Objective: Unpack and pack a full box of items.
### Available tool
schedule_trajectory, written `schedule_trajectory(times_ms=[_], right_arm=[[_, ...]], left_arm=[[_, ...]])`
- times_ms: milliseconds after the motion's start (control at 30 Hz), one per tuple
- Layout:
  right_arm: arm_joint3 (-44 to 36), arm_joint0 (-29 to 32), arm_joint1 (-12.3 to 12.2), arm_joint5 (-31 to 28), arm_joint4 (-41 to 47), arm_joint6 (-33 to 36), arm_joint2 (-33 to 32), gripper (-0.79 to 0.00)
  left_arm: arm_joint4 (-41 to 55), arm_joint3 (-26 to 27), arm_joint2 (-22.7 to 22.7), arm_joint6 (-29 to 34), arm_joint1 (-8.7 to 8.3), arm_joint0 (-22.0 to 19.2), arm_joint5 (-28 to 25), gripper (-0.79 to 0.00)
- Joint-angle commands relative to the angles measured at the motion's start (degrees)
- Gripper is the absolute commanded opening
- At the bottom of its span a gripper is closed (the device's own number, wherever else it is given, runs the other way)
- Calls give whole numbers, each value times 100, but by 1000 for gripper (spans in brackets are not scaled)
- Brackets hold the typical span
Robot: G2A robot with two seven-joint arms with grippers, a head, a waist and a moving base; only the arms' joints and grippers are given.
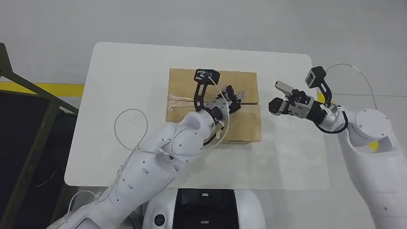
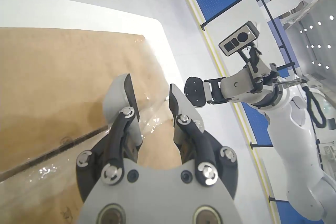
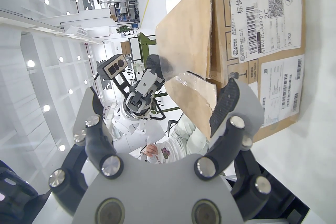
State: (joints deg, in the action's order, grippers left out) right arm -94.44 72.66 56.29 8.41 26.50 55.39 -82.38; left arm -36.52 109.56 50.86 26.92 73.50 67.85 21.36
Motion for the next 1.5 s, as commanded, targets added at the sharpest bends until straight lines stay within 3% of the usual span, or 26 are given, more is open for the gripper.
schedule_trajectory(times_ms=[0, 167, 233, 300, 333, 567, 967, 1233, 1467], right_arm=[[14, -1, -1, 4, 2, -6, 1, 0], [28, -2, -5, 4, 20, -13, 6, 0], [21, -3, -6, 6, 22, -19, 13, 0], [4, -13, -7, 12, 8, -27, 30, 0], [-5, -23, -7, 28, -4, -29, 45, 0], [-45, -117, -1, 97, -62, -50, 163, 0], [-292, -151, -3, 279, -179, -218, 264, 0], [-527, -142, -8, 458, -289, -349, 315, 0], [-619, -242, 4, 646, -367, -448, 470, 0]], left_arm=[[7, -55, -13, -21, 14, -8, -8, -542], [151, 25, 36, -223, 50, 32, -156, -520], [218, 124, 105, -352, 54, 100, -225, -434], [274, 243, 196, -486, 51, 194, -303, -37], [310, 322, 258, -564, 48, 253, -334, 0], [488, 840, 819, -935, -25, 851, -647, 0], [913, 1615, 2414, -941, -207, 1891, -1152, 0], [1546, 1649, 3556, -551, -289, 2205, -1297, 0], [1894, 1193, 4283, -142, -356, 2159, -1527, 0]])
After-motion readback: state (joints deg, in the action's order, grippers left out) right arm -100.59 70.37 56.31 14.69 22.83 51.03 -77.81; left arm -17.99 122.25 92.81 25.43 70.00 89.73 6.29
